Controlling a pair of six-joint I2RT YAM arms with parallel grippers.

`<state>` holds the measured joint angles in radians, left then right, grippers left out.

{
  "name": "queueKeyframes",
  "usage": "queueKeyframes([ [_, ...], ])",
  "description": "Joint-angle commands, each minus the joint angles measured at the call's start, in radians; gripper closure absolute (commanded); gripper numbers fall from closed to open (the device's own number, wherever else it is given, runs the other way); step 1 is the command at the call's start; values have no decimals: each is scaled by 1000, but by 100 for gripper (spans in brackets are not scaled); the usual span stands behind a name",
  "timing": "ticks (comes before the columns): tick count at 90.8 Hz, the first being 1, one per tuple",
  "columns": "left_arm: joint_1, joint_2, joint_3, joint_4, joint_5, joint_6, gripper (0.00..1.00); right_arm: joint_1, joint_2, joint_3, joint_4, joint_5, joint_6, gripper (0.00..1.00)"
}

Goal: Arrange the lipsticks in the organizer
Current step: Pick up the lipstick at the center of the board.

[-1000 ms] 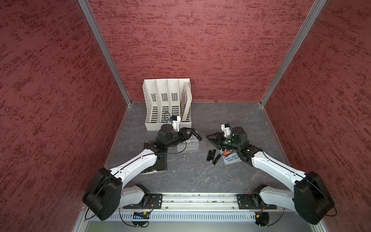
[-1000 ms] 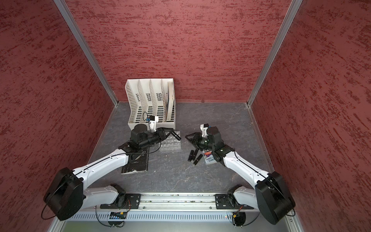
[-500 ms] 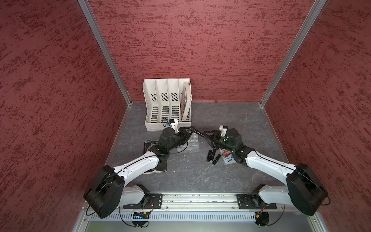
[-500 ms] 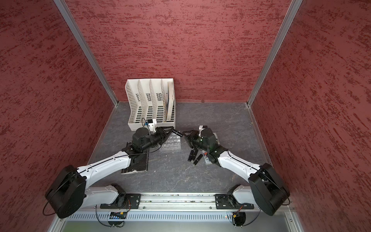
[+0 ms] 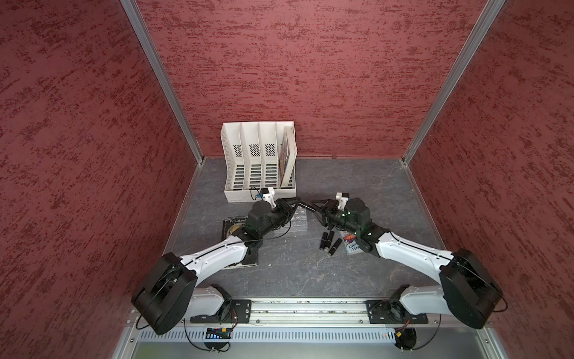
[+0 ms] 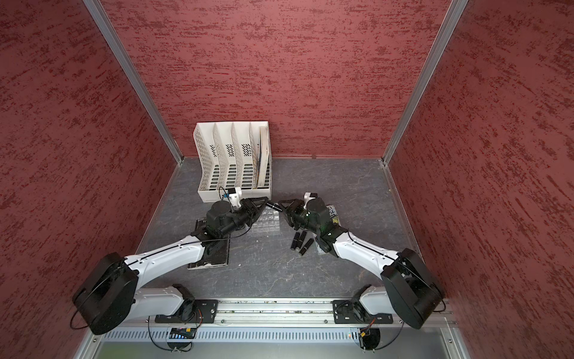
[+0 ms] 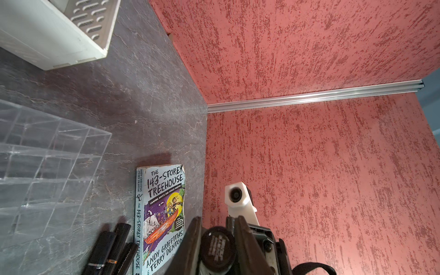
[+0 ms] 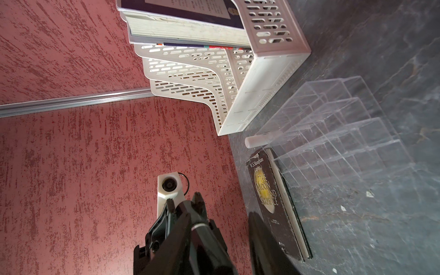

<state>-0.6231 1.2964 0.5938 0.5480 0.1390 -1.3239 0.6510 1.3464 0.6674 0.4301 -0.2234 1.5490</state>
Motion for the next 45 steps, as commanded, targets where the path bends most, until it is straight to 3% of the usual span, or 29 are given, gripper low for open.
queueKeyframes([
  [1, -6, 11, -15, 54, -31, -9, 80, 18, 2, 43, 27, 30, 19, 59],
  [45, -33, 76, -23, 139, -20, -33, 76, 21, 50, 58, 36, 52, 60, 71],
])
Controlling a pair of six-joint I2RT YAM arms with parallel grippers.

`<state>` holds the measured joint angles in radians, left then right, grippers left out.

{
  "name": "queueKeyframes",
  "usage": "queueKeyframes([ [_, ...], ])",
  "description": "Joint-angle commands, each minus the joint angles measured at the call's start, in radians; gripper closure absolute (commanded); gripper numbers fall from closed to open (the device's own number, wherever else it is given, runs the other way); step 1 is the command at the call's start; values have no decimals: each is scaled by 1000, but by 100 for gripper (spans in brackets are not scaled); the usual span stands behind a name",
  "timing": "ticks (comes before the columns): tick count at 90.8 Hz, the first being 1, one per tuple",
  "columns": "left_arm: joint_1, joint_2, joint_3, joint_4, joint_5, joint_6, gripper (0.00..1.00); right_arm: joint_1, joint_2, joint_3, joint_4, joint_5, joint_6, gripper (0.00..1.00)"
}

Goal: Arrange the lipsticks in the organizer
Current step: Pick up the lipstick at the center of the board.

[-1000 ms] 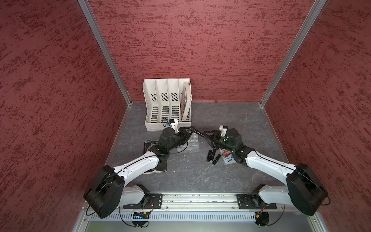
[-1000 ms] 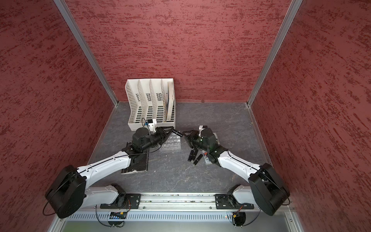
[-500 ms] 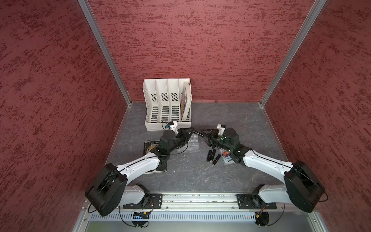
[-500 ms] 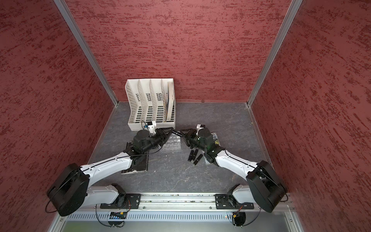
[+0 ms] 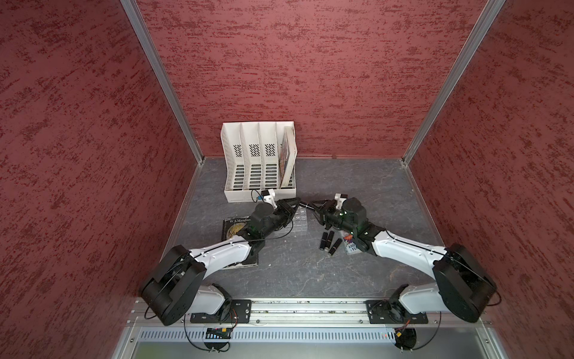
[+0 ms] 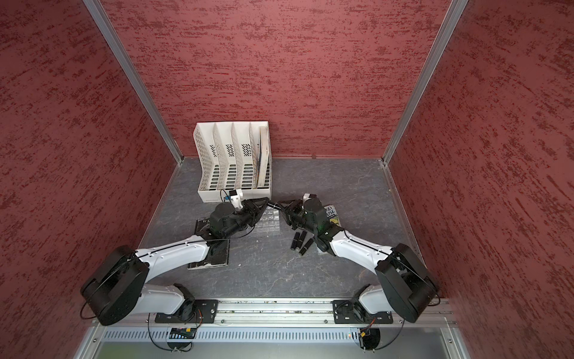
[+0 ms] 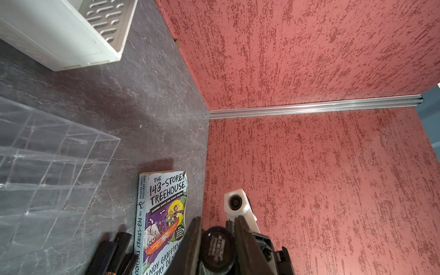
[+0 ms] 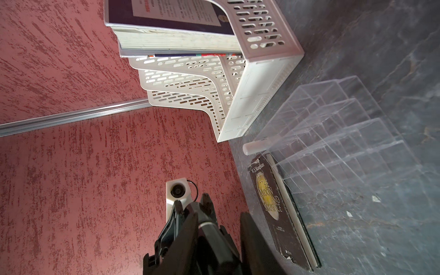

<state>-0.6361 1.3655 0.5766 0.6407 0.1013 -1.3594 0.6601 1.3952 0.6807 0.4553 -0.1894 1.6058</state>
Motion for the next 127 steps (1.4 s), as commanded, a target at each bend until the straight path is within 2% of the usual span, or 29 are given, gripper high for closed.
queueKeyframes([
  [1, -20, 7, -6, 46, 18, 3, 76, 13, 1, 46, 10, 20, 4, 71],
  [15, -30, 10, -5, 40, 12, -1, 66, 13, 5, 46, -6, 41, 20, 76],
  [37, -33, -5, -4, 15, 28, 17, 36, 11, 17, 79, -50, 75, 0, 81],
  [51, -10, -80, 5, -129, 36, 77, 24, 12, 21, 146, -230, 90, -101, 86],
  [70, 72, -209, 65, -598, 8, 270, 22, 13, 36, 228, -447, 171, -285, 88],
  [81, 130, -275, 81, -760, -27, 383, 21, 21, 54, 282, -587, 249, -432, 90],
  [93, 176, -333, 121, -928, -140, 548, 21, 61, 139, 435, -824, 382, -641, 88],
  [106, 224, -335, 116, -940, -147, 614, 21, 138, 261, 622, -1003, 521, -775, 90],
  [127, 242, -286, 81, -890, -104, 622, 21, 257, 467, 905, -1074, 655, -910, 93],
])
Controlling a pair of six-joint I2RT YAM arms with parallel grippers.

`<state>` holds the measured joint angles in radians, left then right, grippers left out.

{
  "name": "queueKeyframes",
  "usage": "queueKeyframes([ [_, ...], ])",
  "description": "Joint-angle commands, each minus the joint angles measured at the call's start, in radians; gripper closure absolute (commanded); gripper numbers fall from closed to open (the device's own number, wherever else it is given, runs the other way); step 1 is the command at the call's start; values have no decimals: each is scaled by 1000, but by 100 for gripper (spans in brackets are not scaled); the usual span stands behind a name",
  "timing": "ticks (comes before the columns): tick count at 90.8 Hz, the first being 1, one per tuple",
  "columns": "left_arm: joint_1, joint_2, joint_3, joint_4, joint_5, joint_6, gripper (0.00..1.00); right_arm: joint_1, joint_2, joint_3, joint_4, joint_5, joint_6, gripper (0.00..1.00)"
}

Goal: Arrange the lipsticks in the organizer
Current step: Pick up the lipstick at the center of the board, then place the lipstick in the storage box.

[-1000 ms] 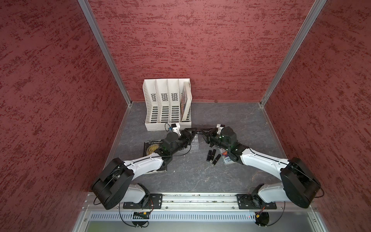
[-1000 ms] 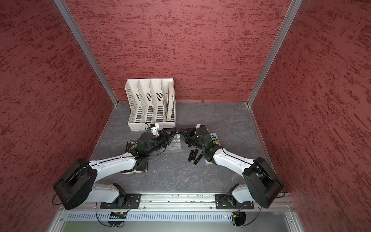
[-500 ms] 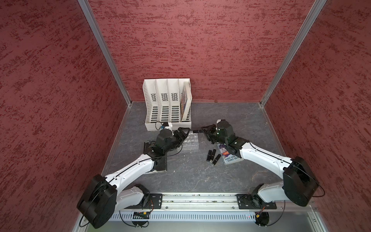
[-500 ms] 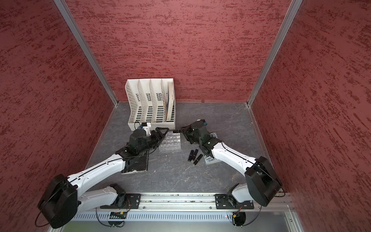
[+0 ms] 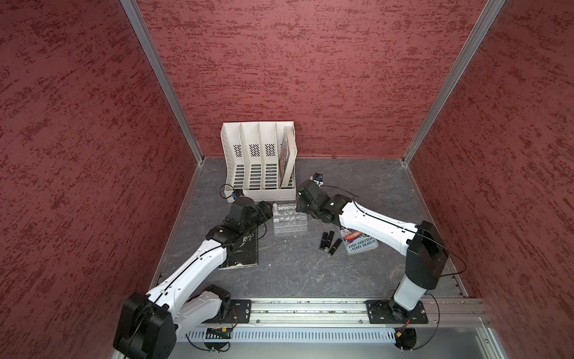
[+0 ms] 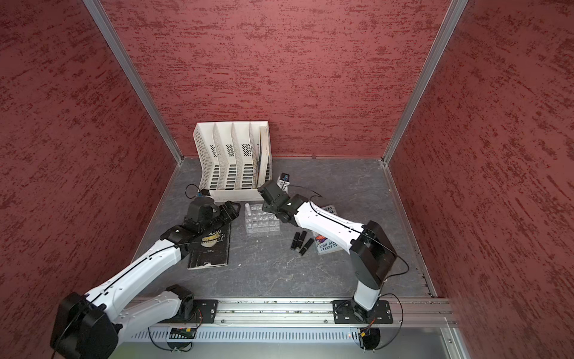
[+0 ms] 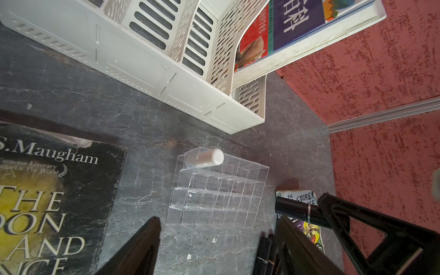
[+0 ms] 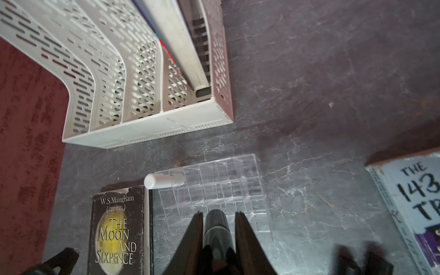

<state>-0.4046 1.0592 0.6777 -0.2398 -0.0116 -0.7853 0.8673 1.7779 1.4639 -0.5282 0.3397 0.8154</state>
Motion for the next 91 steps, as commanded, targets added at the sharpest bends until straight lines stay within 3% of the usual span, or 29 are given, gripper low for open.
queueKeyframes([
  [1, 12, 22, -20, -8, 11, 49, 21, 54, 92, 134, -94, 127, -122, 94],
  [32, 101, -5, -71, 13, 87, 54, 21, 81, 310, 350, -109, 139, -190, 94],
  [91, 148, -10, -92, 33, 133, 55, 21, 52, 416, 452, -100, 141, -235, 96],
])
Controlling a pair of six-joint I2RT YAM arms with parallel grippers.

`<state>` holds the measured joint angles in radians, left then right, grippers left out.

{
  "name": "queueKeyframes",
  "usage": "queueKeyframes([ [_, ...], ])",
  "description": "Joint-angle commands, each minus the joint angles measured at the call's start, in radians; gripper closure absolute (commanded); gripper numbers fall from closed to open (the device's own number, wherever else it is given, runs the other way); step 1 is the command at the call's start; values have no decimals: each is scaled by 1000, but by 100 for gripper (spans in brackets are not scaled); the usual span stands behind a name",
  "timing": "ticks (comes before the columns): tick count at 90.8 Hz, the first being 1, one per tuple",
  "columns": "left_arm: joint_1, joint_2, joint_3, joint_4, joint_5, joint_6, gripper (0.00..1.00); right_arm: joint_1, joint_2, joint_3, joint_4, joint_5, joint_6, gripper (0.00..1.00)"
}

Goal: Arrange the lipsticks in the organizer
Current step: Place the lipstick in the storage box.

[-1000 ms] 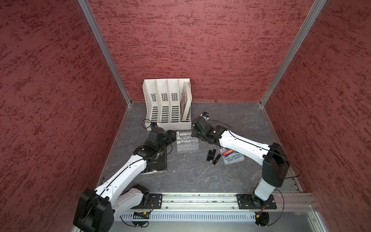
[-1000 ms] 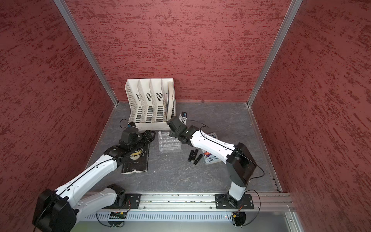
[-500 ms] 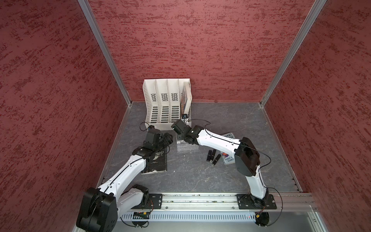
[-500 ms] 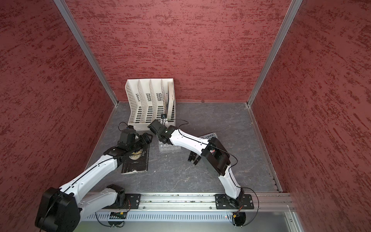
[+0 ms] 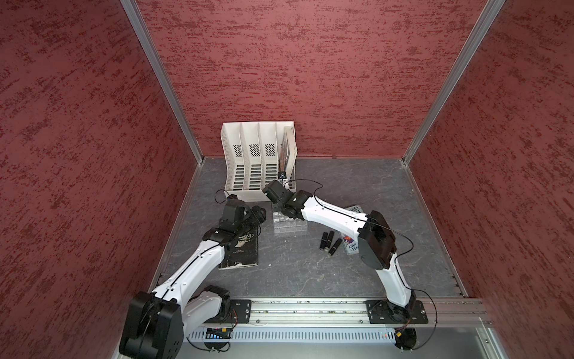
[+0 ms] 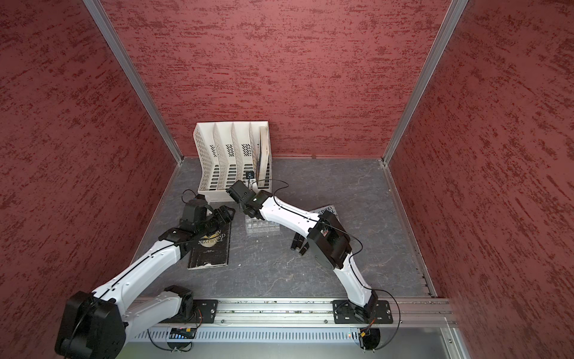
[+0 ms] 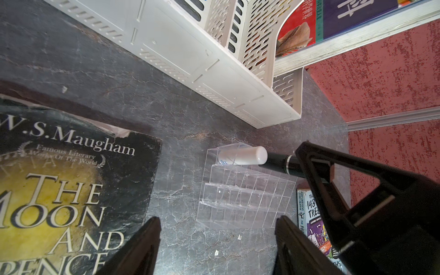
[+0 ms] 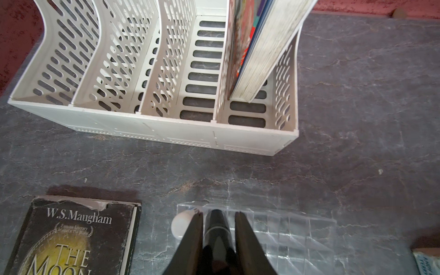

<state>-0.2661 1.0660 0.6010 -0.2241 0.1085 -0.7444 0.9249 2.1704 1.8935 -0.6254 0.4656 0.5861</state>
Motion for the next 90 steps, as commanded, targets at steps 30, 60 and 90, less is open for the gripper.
queueKeyframes([
  [30, 10, -20, -15, 20, 19, 12, 21, -8, 45, 16, 11, 5, -5, 97],
  [60, -10, -40, -2, -8, -11, 38, 21, -7, 37, 18, -7, 5, 8, 63],
  [90, -223, -24, 121, -140, -127, 216, 26, -96, -332, -308, 14, -147, 121, 52],
])
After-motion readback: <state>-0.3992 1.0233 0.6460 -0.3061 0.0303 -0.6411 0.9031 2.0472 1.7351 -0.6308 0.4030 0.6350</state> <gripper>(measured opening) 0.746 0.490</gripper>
